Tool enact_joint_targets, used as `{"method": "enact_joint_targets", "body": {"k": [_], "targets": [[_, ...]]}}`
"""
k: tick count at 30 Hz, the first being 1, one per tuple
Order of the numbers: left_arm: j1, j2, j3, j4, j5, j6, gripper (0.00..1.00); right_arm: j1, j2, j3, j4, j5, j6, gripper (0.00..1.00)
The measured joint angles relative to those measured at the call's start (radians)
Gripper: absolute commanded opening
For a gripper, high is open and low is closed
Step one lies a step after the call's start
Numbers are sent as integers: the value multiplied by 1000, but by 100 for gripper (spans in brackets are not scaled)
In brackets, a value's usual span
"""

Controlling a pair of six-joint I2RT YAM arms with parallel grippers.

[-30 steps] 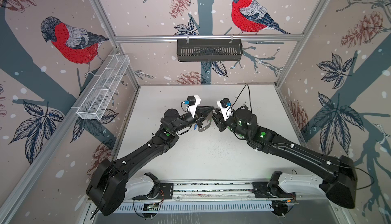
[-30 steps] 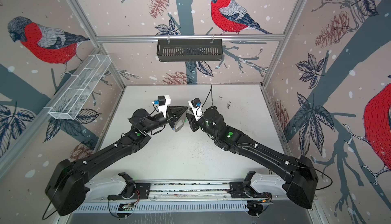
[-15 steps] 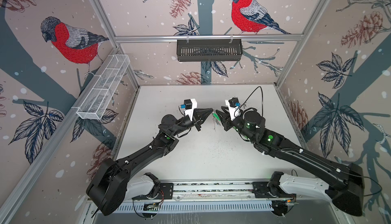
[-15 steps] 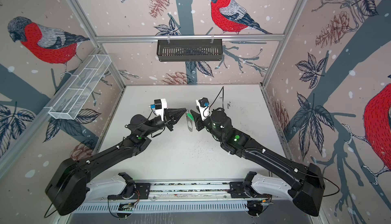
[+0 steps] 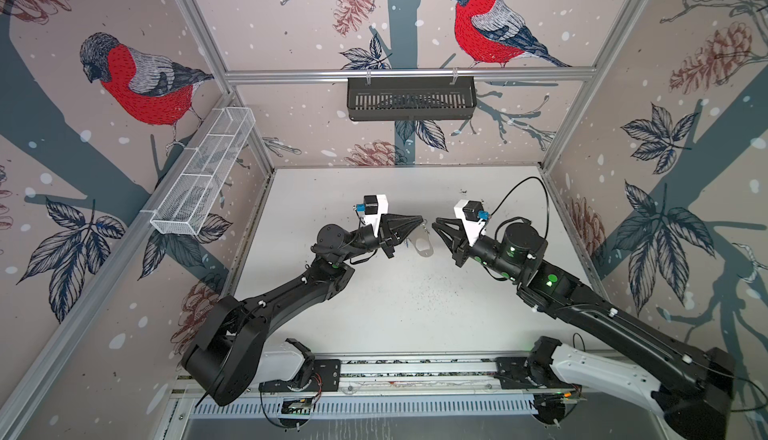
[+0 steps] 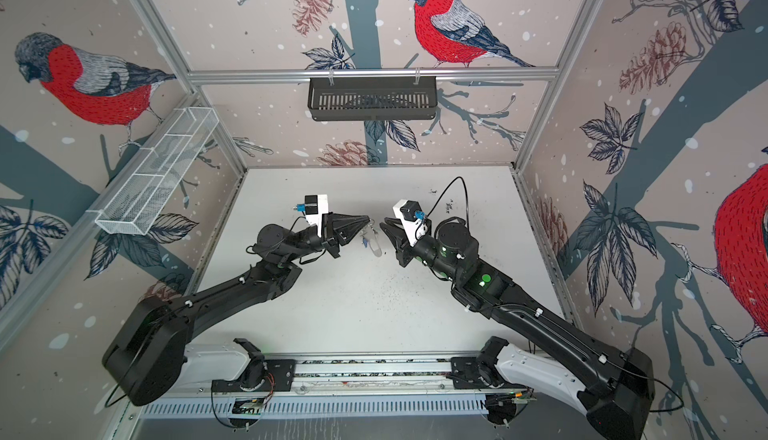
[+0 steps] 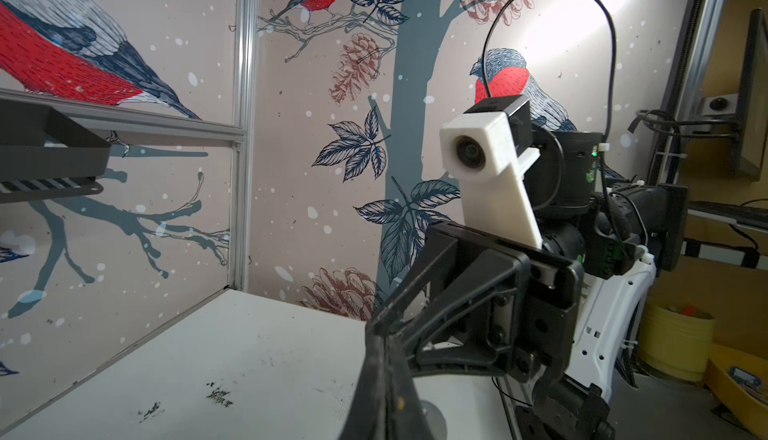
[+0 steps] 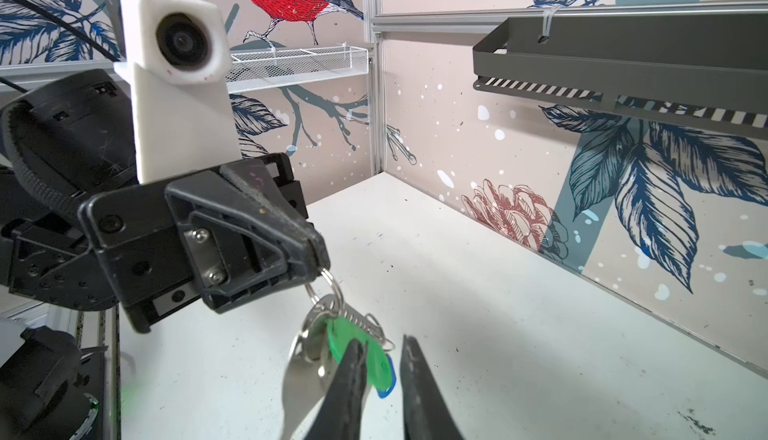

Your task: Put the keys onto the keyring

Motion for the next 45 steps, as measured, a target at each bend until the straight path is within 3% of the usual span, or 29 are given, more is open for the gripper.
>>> {"method": "enact_joint_targets", "body": {"k": [21, 34, 45], "targets": [[4, 26, 15, 50, 94, -49, 0, -27, 20, 0, 4, -188, -46, 21], [5, 29, 19, 50, 103, -60, 0, -27, 39, 16, 20, -208, -49, 18], [5, 42, 20, 94, 120, -80, 0, -26, 50, 23, 19, -228, -49, 9]]}}
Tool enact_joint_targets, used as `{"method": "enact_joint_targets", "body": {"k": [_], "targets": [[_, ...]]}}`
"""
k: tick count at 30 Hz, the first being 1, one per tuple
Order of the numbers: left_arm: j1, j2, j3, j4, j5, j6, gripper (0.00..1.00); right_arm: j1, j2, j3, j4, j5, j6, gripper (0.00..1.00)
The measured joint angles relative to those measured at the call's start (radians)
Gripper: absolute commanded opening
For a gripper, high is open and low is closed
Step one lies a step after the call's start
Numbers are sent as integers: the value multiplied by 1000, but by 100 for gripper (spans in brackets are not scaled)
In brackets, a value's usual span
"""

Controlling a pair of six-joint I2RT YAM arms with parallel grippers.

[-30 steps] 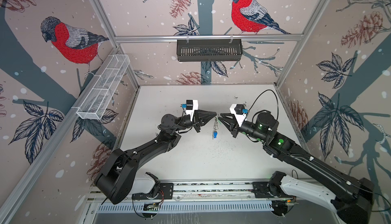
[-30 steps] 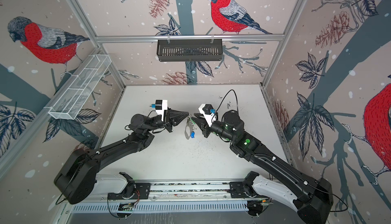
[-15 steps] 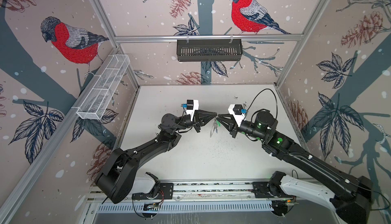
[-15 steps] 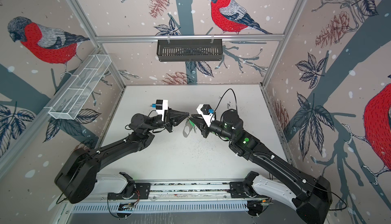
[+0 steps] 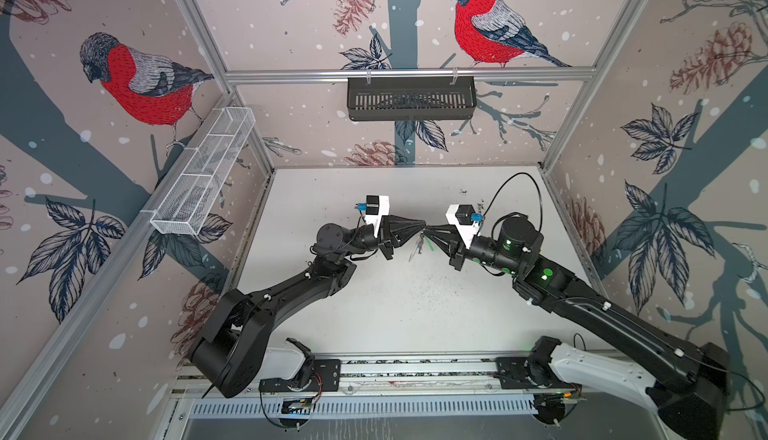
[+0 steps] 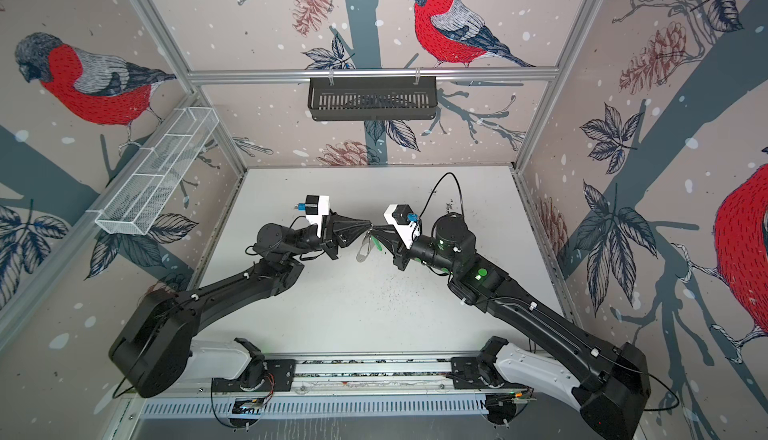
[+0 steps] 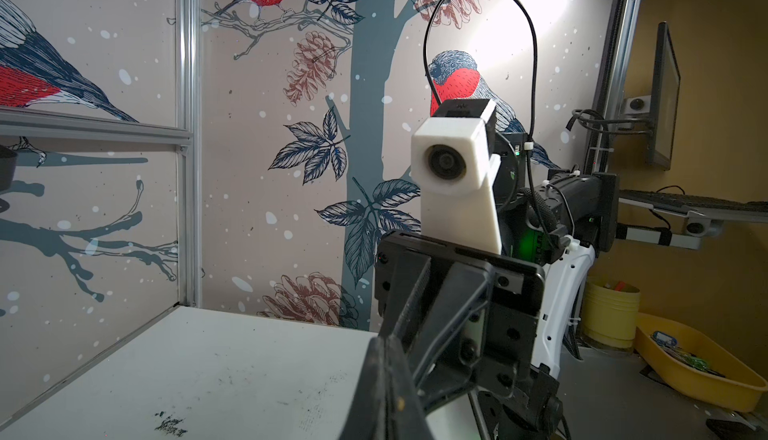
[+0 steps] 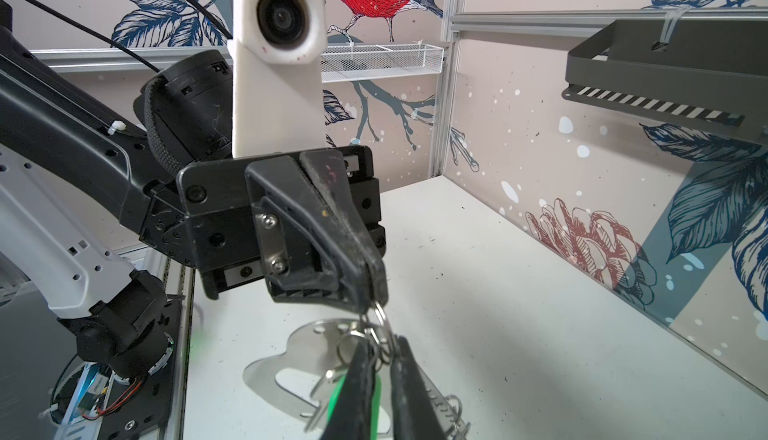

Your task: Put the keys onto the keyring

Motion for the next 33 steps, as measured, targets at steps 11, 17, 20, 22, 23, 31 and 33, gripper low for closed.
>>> {"method": "enact_joint_targets", "body": {"k": [11, 17, 20, 22, 23, 31, 33], "targets": [[0, 16, 1, 40, 2, -23, 0, 0, 0, 5, -1, 3, 0, 14], [0, 19, 1, 40, 12, -23, 0, 2, 1, 11, 0, 5, -2, 18], [0, 20, 1, 40, 13, -23, 0, 2, 0, 12, 0, 5, -2, 17], [0, 20, 1, 40, 13, -23, 0, 2, 0, 12, 0, 5, -2, 13], [0, 20, 1, 40, 13, -23, 0, 2, 0, 12, 0, 5, -2, 11], [2, 19, 1, 43, 8, -17, 0, 1, 8, 13, 0, -6, 3, 1], [2, 18, 1, 40, 6, -15, 3, 1, 8, 14, 0, -6, 3, 0]]}}
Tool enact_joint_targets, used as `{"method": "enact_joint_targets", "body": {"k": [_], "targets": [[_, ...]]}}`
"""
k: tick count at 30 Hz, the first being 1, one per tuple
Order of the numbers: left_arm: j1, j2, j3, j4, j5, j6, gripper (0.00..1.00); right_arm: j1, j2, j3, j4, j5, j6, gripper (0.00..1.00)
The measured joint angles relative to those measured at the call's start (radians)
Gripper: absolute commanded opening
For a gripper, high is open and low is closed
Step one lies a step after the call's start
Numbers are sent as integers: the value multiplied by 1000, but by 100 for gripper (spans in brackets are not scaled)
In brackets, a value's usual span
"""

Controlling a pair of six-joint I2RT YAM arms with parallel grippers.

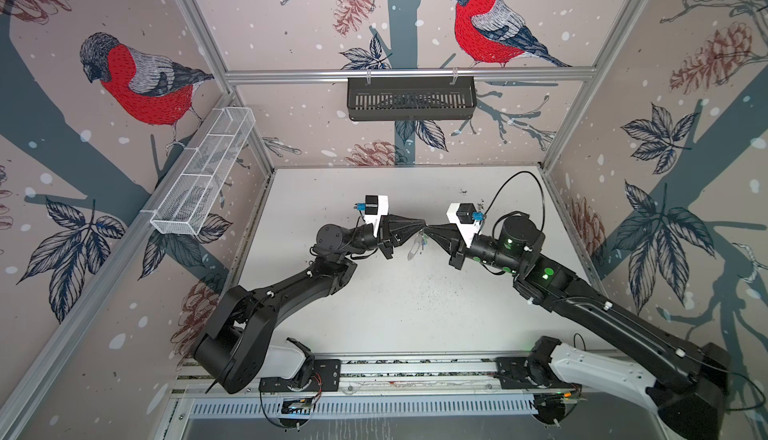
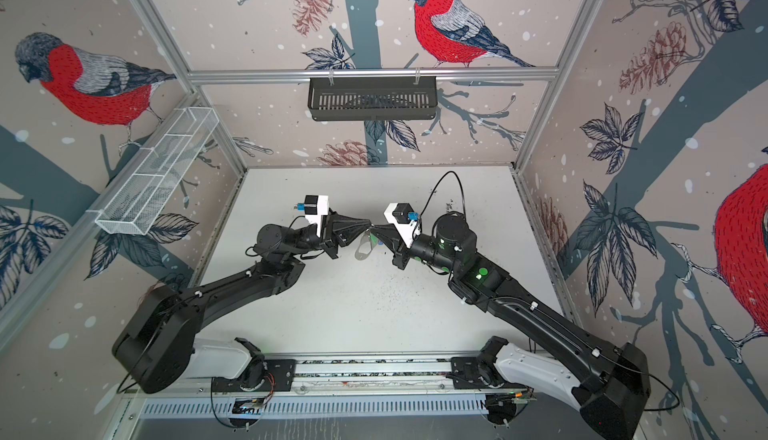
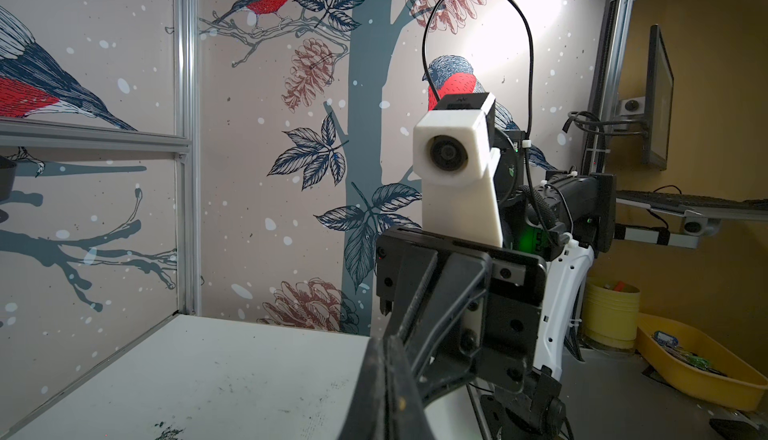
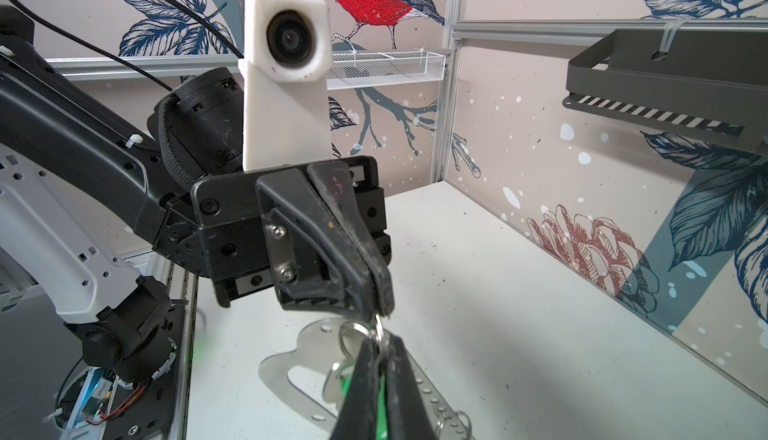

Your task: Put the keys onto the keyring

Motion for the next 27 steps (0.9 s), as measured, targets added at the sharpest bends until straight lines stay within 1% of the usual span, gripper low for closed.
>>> {"method": "enact_joint_targets", "body": {"k": [1, 2, 3, 5, 6, 9, 11, 14, 18, 22, 24, 27], "targets": [[0, -1, 0, 0, -2, 0, 7, 0, 0, 2, 0, 0, -2, 0], [2, -3, 0, 0, -2, 1, 15, 0, 1, 5, -1, 0, -4, 0], [5, -6, 0, -6, -6, 0, 20, 0, 4, 10, -5, 0, -9, 0], [13, -21, 0, -31, 0, -1, 30, 2, 13, 23, -26, 8, -30, 0], [20, -33, -1, -46, 3, 0, 32, 3, 16, 31, -43, 13, -35, 0], [60, -100, -1, -119, -10, 27, 35, 3, 39, 84, -118, 29, -66, 0], [71, -158, 10, -206, -30, 74, 38, 2, 60, 124, -171, 33, -89, 0], [77, -245, 57, -399, -80, 180, 40, 3, 97, 194, -272, 47, -125, 0], [78, -326, 135, -706, -180, 337, 41, 7, 165, 307, -408, 79, -171, 0], [77, -347, 199, -969, -272, 455, 41, 24, 257, 438, -533, 126, -217, 0], [71, -342, 229, -1084, -310, 505, 39, 33, 316, 507, -603, 148, -243, 0], [58, -326, 271, -1208, -328, 570, 37, 40, 382, 591, -697, 178, -274, 0]]}}
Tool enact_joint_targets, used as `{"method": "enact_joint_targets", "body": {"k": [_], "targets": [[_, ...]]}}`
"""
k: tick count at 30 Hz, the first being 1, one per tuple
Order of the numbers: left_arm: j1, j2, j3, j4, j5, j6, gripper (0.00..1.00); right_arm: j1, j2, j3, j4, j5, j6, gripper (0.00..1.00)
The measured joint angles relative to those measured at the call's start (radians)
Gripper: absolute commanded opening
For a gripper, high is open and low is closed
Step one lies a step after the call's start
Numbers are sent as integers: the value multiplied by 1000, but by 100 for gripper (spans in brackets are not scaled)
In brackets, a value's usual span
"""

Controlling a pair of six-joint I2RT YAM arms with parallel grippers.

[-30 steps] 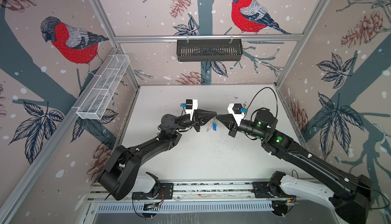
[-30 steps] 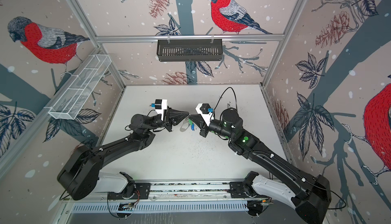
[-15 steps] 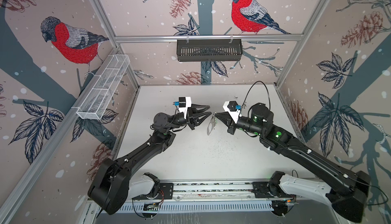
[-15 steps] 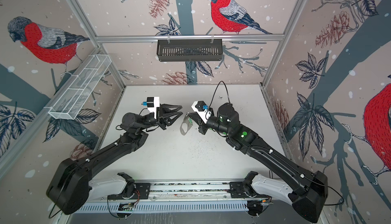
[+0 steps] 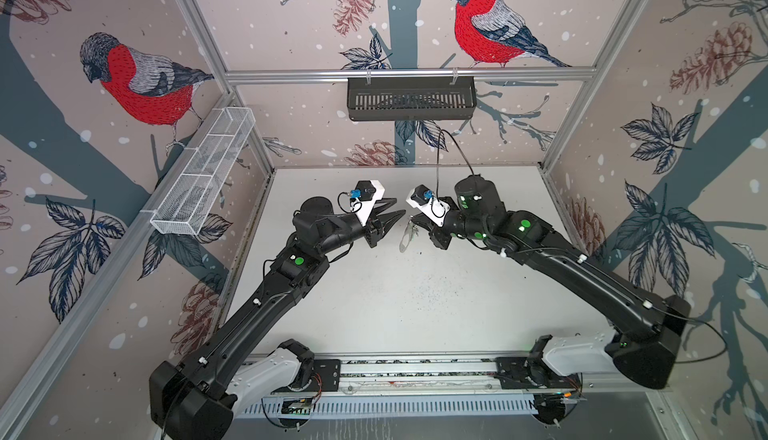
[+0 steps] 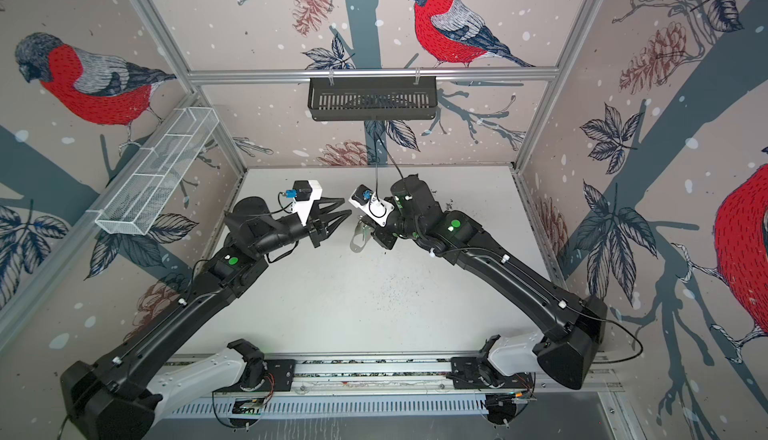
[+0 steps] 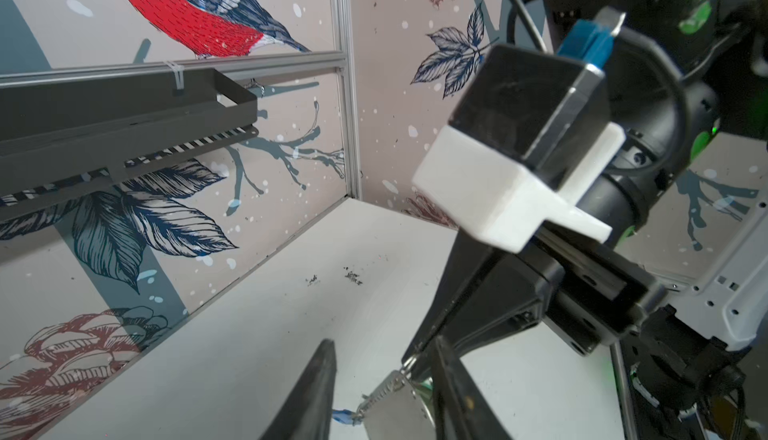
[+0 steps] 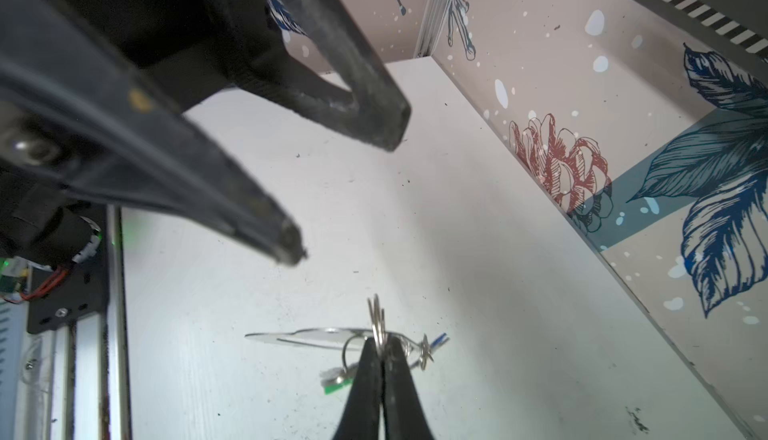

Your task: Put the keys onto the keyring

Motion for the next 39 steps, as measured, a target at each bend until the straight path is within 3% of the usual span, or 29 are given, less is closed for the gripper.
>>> {"method": "enact_joint_targets", "body": {"k": [8, 27, 39], "targets": [[-14, 30, 21, -120, 3, 86, 37, 4, 70, 113, -152, 37, -68, 0], [-14, 77, -26, -39, 102, 115, 40, 6, 37, 98, -188, -45, -100, 0], [-14, 74, -34, -4, 185, 129, 20, 6, 15, 86, -185, -75, -101, 0]]}}
